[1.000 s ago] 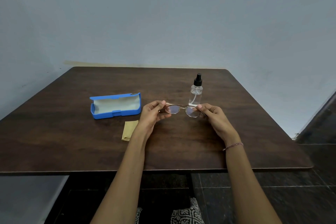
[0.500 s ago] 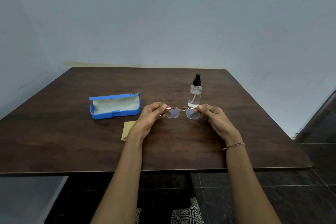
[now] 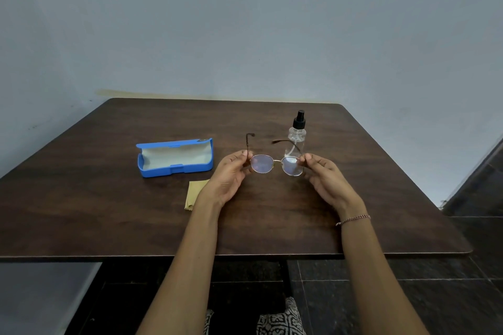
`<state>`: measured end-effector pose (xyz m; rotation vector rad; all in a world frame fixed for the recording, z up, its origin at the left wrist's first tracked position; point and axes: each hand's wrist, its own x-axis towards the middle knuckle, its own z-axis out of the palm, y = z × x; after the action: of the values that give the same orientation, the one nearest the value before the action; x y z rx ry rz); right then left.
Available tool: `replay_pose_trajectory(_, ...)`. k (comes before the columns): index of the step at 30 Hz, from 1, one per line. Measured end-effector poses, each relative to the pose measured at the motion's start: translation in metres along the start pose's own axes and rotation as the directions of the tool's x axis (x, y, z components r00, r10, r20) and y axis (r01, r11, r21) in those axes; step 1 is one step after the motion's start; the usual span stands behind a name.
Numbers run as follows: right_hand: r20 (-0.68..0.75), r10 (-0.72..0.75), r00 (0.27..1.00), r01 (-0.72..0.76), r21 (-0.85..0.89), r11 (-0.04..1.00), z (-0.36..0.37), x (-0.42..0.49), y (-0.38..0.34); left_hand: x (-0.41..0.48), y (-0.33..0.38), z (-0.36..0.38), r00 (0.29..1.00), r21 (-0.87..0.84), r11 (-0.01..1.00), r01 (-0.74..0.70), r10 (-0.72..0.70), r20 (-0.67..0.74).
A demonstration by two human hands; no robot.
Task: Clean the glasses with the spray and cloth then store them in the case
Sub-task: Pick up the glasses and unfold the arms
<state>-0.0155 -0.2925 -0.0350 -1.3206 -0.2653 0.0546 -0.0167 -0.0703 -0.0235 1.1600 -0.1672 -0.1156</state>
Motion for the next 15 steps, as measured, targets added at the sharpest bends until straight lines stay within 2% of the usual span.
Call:
replay_pose_trajectory(3,-0.026,-0.009,1.000,0.012,0.102,0.995,0.001,0.001,-0.001,0.001,-0.001,0.000,0.999,-0.058,0.998,0.024,-0.026,-0.042)
replay_pose_trajectory(7,-0.103,0.057,0.993,-0.031,0.232,0.972,0.006,0.004,-0.001,0.000,0.000,0.002,0.993,-0.122,0.988,0.090,-0.098,-0.061)
replay_pose_trajectory(12,-0.156,-0.069,0.985,0.088,0.122,0.989,0.016,0.003,0.002,-0.006,0.003,0.001,0.986,-0.170,0.981,0.090,-0.112,-0.122)
replay_pose_trajectory(15,-0.146,-0.119,0.982,0.138,0.122,0.983,0.023,0.002,0.001,-0.009,0.007,-0.002,0.976,-0.163,0.982,0.094,-0.124,-0.181)
